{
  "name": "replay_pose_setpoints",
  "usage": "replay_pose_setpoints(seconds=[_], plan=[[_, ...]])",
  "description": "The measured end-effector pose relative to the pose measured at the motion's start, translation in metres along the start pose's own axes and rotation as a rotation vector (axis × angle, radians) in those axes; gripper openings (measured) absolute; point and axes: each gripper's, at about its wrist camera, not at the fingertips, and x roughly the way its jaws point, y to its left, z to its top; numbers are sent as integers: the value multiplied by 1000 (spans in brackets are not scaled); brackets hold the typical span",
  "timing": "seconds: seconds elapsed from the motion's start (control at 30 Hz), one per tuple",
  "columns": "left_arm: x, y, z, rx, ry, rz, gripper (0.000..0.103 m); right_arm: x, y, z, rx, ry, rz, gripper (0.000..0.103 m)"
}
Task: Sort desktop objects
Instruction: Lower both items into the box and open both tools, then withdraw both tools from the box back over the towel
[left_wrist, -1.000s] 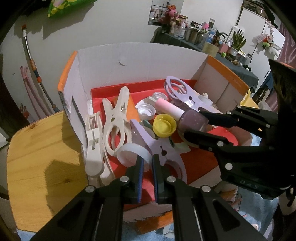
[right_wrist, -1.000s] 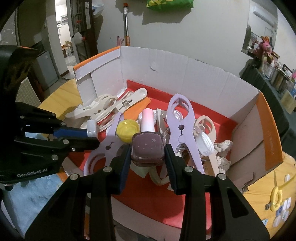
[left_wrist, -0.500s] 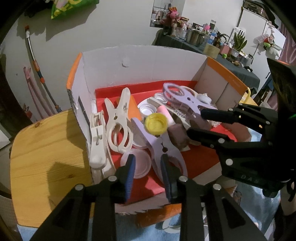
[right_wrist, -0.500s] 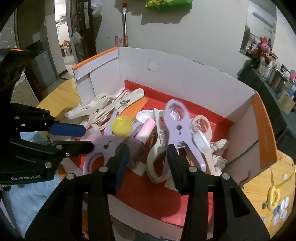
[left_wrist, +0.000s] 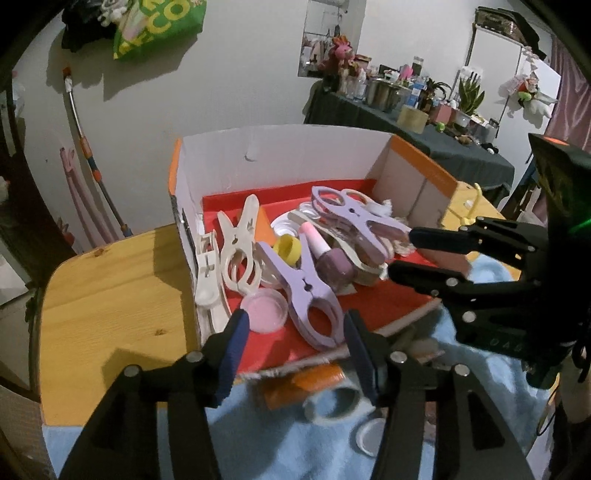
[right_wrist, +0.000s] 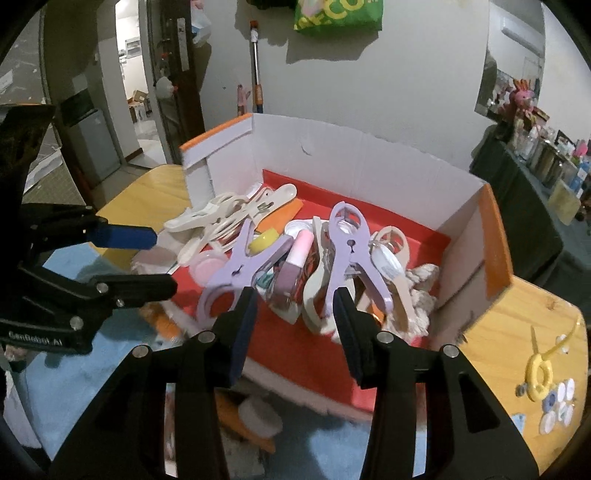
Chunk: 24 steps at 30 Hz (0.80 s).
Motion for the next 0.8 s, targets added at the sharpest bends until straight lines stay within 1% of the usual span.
replay_pose_setpoints(seconds=[0.13, 0.2, 0.4, 0.67, 0.8], plan=[[-13, -9, -14, 22, -2, 4, 56, -24, 5, -11, -15, -24, 0, 41], [-18, -13, -23, 29, 1, 7, 56, -38, 7, -18, -16, -36, 15, 41], [-31, -24, -52, 36, 15, -23, 56, -77, 26, -45, -52, -67, 34, 41], [-38, -40, -83, 53, 26, -44, 56, -102, 47, -81, -64, -66, 54, 41], [-41, -44, -93, 46, 26, -66, 56, -105, 53, -98, -64, -64, 36, 41]])
